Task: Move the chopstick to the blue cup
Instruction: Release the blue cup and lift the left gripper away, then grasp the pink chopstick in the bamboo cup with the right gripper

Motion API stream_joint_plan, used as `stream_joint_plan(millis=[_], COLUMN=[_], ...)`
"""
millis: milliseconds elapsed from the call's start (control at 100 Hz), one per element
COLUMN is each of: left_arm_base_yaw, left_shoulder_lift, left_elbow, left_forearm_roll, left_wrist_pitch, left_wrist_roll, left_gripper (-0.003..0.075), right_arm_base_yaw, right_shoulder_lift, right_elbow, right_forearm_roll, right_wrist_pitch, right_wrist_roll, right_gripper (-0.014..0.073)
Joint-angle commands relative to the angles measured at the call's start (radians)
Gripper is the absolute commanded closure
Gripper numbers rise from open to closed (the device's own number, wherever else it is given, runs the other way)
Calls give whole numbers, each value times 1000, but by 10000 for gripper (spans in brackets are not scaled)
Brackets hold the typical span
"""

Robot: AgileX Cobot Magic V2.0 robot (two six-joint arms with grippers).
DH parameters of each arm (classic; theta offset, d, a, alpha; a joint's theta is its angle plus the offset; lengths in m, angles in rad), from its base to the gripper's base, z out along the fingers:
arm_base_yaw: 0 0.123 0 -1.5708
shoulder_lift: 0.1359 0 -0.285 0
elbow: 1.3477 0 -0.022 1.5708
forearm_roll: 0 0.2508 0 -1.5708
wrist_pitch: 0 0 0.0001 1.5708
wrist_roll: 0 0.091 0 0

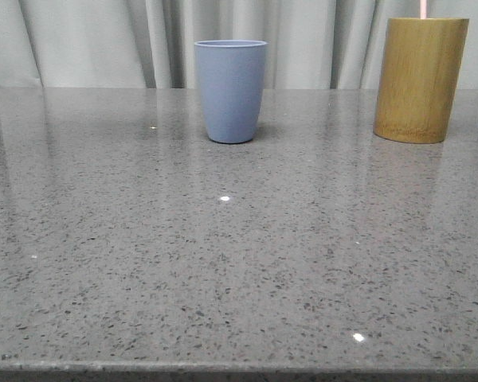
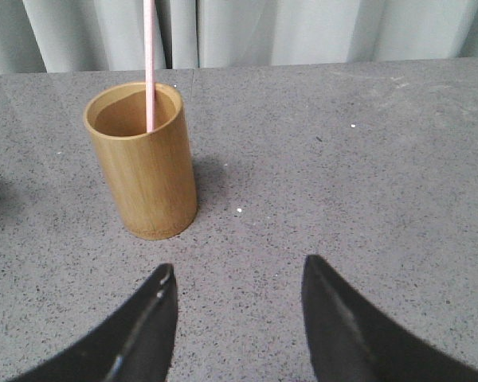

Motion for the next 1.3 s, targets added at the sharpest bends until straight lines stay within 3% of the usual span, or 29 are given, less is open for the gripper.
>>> stream_joint_plan(millis=[0, 190, 510, 860, 1060, 1290], left_arm_base_yaw=[19, 48, 115, 115, 115, 115], left_shoulder_lift=[-98, -240, -560, -912, -1076, -1129], left_elbow=[23, 211, 684, 1126, 1267, 1287], left_forearm_roll=[2, 45, 48, 57, 64, 67], left_wrist_pitch=[-22, -103, -315, -514, -603, -605], left_wrist_roll=[-12, -23, -46, -46, -46, -46], left_gripper=[425, 425, 425, 425, 425, 425], right_arm_base_yaw=[-4, -4, -4, 19, 62, 107], right_shoulder_lift=[5, 5, 5, 36, 142, 333], right_elbow=[-31, -31, -31, -59, -149, -302], right_forearm_roll=[-7, -7, 3, 4, 17, 23], right_wrist_pitch=[-69, -75, -75, -76, -77, -94], right_wrist_roll=[-4, -4, -4, -4, -4, -4], right_gripper=[213, 213, 214, 214, 213, 180])
